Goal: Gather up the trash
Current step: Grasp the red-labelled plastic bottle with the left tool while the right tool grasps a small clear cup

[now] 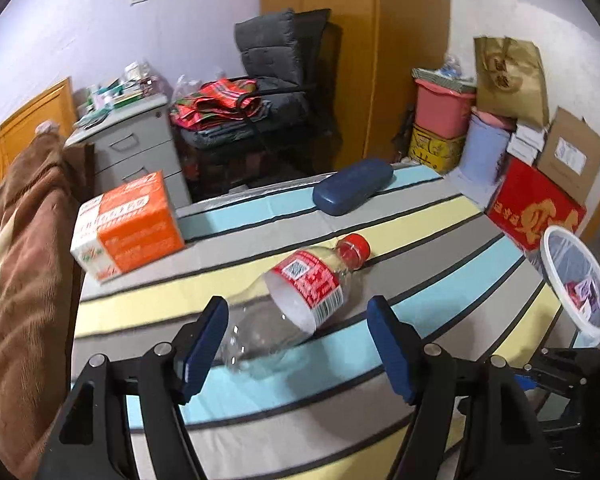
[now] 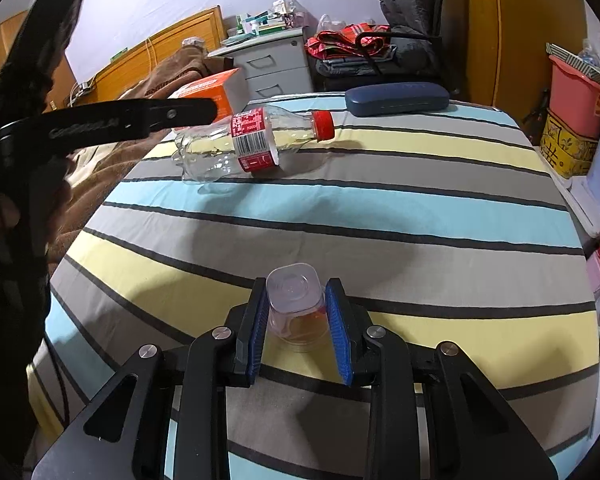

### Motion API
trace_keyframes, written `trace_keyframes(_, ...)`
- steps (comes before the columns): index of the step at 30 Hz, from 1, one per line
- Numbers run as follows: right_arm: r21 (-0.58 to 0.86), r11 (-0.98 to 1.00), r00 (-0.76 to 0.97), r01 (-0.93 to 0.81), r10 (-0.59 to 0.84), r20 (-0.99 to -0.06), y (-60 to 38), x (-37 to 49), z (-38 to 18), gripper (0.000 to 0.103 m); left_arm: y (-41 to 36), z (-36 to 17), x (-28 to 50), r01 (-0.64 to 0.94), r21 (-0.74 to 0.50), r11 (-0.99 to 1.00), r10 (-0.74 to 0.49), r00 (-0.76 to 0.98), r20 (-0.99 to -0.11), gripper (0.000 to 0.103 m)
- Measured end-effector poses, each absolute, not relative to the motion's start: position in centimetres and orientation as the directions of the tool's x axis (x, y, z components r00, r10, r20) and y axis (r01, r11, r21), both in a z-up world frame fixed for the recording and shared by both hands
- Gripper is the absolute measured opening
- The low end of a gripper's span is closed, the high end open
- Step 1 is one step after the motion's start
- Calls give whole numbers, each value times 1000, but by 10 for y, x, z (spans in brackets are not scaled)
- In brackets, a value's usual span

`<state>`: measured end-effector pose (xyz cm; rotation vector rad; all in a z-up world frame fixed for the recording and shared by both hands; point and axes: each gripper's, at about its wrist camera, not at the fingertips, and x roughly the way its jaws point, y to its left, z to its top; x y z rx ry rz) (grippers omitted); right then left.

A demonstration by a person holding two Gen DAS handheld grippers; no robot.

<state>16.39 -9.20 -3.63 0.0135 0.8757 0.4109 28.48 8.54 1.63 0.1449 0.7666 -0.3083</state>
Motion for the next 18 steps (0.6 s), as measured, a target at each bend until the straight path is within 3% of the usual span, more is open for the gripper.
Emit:
trace_keyframes(4,181,925,569,-333,351,-744,-95,166,-36,30,80,9,299,360,62,931,-207,659,-723,74)
trace_keyframes(18,199,928,583,-314,354,-731,-105,174,-35,30,62,-24,325,423,50,905,-213,552,-806,75)
